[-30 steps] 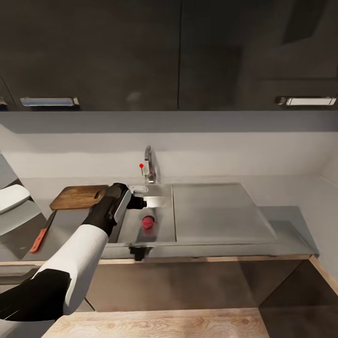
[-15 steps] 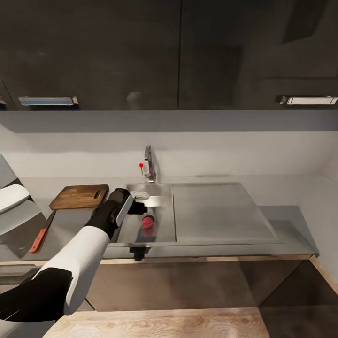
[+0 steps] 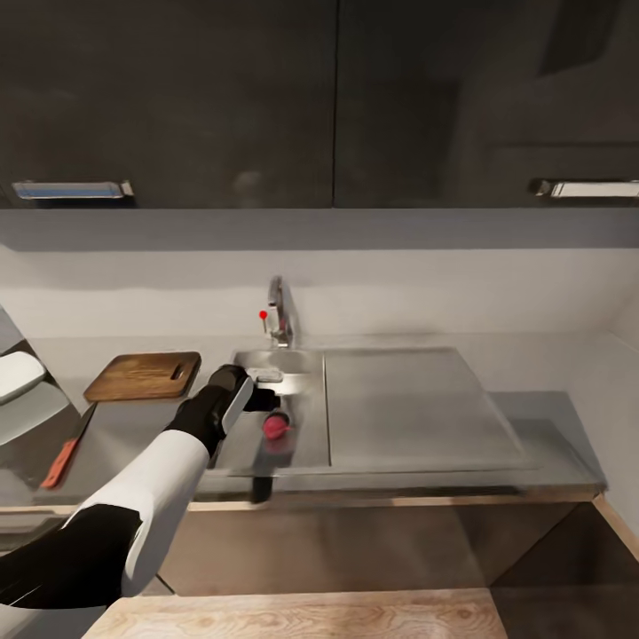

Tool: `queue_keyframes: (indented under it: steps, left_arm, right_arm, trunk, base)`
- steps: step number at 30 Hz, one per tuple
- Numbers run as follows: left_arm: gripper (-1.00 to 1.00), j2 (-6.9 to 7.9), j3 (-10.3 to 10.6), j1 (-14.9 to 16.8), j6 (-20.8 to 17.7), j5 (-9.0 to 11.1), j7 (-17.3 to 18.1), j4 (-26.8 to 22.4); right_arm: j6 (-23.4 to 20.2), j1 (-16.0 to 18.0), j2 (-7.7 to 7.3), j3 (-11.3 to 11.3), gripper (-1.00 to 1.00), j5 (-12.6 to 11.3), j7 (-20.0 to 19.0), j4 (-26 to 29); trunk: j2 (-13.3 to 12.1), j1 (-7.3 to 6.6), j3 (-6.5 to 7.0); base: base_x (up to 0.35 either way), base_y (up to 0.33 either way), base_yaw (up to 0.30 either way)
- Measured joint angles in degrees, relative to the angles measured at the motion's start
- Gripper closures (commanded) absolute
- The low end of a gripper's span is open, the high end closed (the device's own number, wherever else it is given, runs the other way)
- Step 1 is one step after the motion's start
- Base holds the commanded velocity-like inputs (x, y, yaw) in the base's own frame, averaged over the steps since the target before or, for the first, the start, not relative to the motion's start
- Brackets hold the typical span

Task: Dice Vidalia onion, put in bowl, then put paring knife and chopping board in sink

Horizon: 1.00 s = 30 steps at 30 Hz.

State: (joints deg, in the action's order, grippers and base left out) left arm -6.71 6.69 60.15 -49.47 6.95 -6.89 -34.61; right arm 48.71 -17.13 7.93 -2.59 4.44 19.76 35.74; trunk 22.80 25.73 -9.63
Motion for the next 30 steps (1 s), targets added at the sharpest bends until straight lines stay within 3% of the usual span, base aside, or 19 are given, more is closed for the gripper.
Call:
queue_keyframes:
  steps: [9,30]
  left_arm:
    - [-1.00,-0.30,0.02,0.00,0.02,0.09,0.05,0.39]
    - [-1.00,-0.43,0.00,0.01,0.01,0.00,0.05,0.78]
  right_arm:
    - [0.00,0.00,0.00,0.00,-1.00,0.01,0.01,-0.05]
    - [-0.04,0.01,0.00,-0.05,-1.00,0.01,0.06,-0.06]
  trunk:
    - [0.00,0.01,-0.79]
    - [0.00,0.02,-2.70]
  base:
    - [0.199,-0.103,0.000]
    - [0.008,-0.005,0.000]
